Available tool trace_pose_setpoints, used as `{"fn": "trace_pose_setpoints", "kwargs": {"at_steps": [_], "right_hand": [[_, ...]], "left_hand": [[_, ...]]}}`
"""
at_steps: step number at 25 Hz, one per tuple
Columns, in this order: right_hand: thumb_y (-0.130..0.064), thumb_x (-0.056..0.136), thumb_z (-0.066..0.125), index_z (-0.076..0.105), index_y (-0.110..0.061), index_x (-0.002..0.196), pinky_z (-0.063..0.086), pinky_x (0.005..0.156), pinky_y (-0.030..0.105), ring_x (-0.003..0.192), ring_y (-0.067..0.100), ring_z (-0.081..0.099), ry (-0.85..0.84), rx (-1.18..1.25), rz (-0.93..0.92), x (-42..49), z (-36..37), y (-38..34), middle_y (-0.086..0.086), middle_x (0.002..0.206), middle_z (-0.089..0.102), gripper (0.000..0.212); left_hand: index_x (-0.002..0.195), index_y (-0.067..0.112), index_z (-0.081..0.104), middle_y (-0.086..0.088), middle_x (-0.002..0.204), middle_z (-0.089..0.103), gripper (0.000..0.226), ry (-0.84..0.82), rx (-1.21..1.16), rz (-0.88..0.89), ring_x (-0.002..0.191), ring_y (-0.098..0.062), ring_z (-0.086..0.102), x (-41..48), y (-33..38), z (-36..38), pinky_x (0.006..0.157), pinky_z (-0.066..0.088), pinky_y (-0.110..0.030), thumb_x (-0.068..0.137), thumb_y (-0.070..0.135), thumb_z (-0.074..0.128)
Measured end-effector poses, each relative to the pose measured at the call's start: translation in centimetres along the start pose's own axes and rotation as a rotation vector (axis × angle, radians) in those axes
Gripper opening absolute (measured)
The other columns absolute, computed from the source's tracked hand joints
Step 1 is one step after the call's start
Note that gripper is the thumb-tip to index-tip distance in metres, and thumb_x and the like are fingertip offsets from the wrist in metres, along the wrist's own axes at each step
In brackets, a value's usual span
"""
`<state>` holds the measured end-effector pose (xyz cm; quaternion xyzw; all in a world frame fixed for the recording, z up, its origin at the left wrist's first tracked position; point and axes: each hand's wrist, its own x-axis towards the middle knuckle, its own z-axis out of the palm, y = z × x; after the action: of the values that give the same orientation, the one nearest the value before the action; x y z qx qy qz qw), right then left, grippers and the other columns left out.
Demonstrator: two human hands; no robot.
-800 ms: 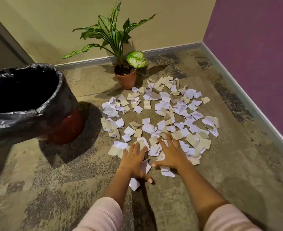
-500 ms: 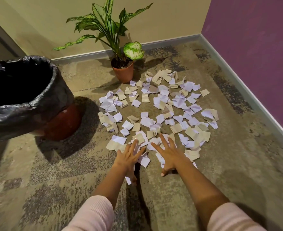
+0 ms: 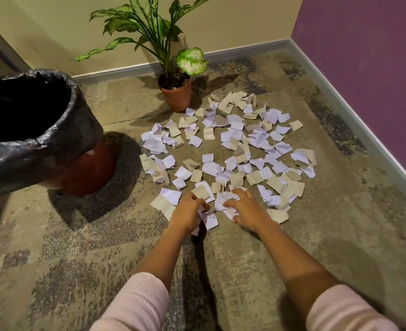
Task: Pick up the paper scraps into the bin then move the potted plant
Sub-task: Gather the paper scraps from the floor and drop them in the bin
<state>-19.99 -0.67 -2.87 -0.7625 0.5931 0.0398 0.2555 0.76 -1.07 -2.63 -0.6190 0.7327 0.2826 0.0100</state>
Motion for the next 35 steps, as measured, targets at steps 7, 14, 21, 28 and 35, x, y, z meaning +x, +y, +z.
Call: {"fn": "trace_pose_setpoints", "kwargs": {"at_steps": [7,14,21,28,35], "right_hand": [[-0.019,0.081,0.072,0.057,-0.024,0.129,0.05,0.094,0.044,0.124,0.034,0.049,0.151,0.132,0.034,1.4,-0.4,-1.3,0.01,0.139,0.042,0.051],[-0.043,0.079,0.072,0.037,-0.027,0.143,0.043,0.1,0.042,0.132,0.03,0.04,0.156,0.113,0.154,1.5,-2.2,-1.4,0.008,0.143,0.039,0.075],[-0.043,0.068,0.08,0.02,-0.035,0.148,0.035,0.109,0.049,0.14,0.034,0.013,-0.032,0.03,0.175,0.5,0.7,-1.2,0.008,0.153,0.018,0.101],[-0.014,0.082,0.058,0.059,-0.023,0.119,0.042,0.095,0.038,0.124,0.034,0.04,0.131,0.162,0.174,1.1,0.9,-1.2,0.011,0.125,0.05,0.038],[-0.016,0.079,0.064,0.06,-0.026,0.123,0.042,0.093,0.035,0.121,0.031,0.046,0.159,0.301,0.218,0.9,0.5,-0.9,0.01,0.128,0.05,0.046]], "left_hand": [[0.133,0.024,0.054,-0.004,0.132,0.039,0.056,0.196,-0.325,-0.076,0.102,-0.02,0.055,-0.6,0.4,-1.9,0.08,0.05,-0.031,0.08,0.016,0.071],[0.149,0.037,0.025,-0.003,0.152,0.021,0.114,0.023,0.048,0.04,0.137,-0.026,0.032,-2.5,-0.8,-1.9,0.097,0.048,-0.045,0.053,0.077,0.072],[0.151,0.036,0.006,-0.01,0.155,0.007,0.113,-0.135,0.382,0.003,0.142,-0.036,0.011,-4.2,0.0,0.4,0.104,0.037,-0.055,0.065,0.059,0.075],[0.122,0.027,0.056,-0.006,0.138,0.032,0.041,-0.056,0.105,-0.019,0.128,-0.03,0.038,-3.5,-0.6,1.0,0.088,0.052,-0.041,0.082,0.018,0.064],[0.14,0.04,0.036,-0.009,0.14,0.028,0.085,-0.099,-0.138,-0.109,0.129,-0.03,0.041,-3.1,-0.9,1.2,0.1,0.047,-0.045,0.066,0.05,0.077]]}}
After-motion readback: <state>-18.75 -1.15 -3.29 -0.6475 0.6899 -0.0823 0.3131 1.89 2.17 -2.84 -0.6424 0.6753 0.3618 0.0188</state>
